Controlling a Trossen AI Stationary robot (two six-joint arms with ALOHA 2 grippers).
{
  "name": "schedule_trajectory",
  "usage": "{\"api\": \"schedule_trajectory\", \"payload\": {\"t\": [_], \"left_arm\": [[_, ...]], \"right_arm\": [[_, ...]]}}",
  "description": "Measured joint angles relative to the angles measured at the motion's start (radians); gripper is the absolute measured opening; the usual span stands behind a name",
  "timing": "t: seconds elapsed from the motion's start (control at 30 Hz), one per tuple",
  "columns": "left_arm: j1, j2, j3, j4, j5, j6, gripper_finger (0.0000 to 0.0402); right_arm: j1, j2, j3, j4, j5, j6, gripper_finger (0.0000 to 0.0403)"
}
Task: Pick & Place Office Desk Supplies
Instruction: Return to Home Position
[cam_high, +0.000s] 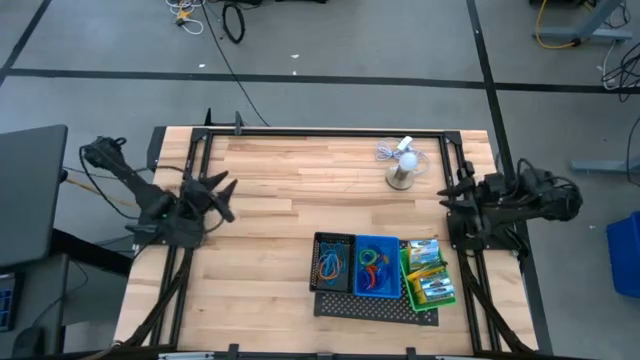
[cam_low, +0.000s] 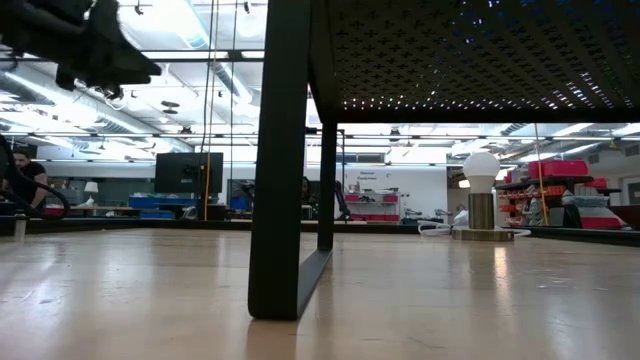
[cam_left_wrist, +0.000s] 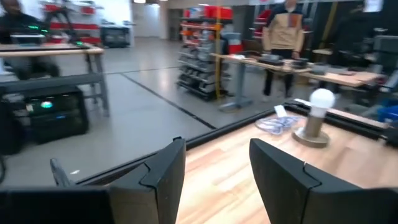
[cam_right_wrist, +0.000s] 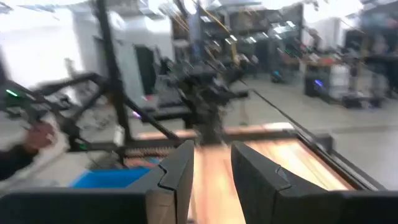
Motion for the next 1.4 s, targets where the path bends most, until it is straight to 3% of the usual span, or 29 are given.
{"api": "schedule_trajectory", "payload": {"t": [0.2,0.4,0.5,0.87,0.97,1.4], "left_arm": [[-0.035,-0.156,-0.057,-0.063,0.0,0.009,0.0186],[0.089,-0.202,-0.159,0.006,0.0,0.003,0.0186],[0.146,-0.208,-0.201,0.053,0.001,0.003,0.0186],[0.281,-0.195,-0.219,0.075,0.0,0.013,0.0186],[0.342,-0.169,-0.219,0.068,0.0,0.012,0.0186],[0.514,-0.078,-0.25,0.19,0.0,0.041,0.0186]], "right_arm": [[0.0,0.003,-0.082,0.054,0.014,0.004,0.0114],[0.0,0.002,-0.255,0.333,-0.191,-0.109,0.0114],[0.0,0.002,-0.327,0.352,-0.24,-0.186,0.0114],[0.001,0.002,-0.483,0.406,-0.18,-0.205,0.0114],[0.0,0.007,-0.487,0.409,-0.132,-0.219,0.0114],[-0.001,0.011,-0.487,0.405,-0.13,-0.279,0.0114]]}}
